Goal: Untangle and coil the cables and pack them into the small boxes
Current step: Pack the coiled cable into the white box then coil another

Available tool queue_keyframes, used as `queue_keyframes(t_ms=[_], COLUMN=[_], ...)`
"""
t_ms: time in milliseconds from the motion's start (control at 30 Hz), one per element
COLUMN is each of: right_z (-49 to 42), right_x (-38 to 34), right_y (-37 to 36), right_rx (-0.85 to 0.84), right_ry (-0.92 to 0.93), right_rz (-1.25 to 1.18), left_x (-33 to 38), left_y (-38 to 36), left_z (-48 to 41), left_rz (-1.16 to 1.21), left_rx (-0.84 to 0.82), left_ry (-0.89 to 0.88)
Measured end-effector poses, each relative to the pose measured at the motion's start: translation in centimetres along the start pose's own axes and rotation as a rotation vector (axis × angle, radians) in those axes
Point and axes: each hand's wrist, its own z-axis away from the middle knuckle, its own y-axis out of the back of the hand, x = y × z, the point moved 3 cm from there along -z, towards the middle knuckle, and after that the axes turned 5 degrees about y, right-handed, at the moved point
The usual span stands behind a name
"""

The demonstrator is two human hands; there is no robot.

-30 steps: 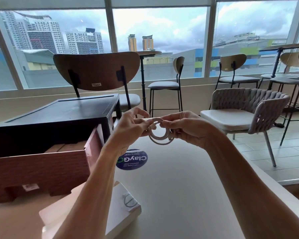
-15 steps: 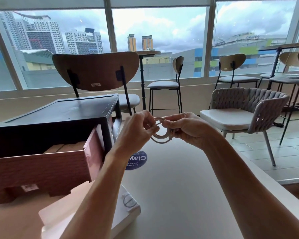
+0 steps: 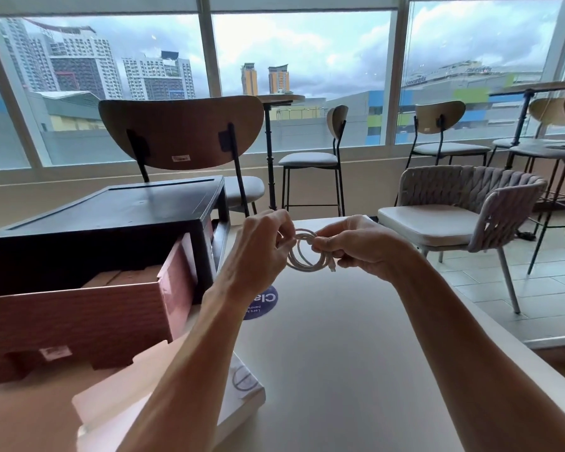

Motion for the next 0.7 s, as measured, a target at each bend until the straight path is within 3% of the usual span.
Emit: queue_keyframes(t_ms=[267, 467, 567, 700], right_z=[0.4, 0.6, 0.8, 0.8], right_x=[-0.5, -1.7, -2.2, -2.3], right_y=[0.4, 0.6, 0.4, 0.5], right_rx=[-0.029, -0.129, -0.216, -0.209], right_ry=[-0.004, 0.017, 0.052, 0.109], right_rz=[-0.003, -0.323, -0.435, -0.508], left_x=[-1.9, -2.9, -3.1, -2.5], left_y=[2.8, 4.1, 4.4, 5.1], left_z=[-0.5, -0.9, -1.1, -1.2], left_rz=[-0.044, -0.050, -0.038, 0.020], left_rx=[0.275, 0.439, 0.432, 0.290], left_ry=[0.153, 0.254, 0.277, 0.353])
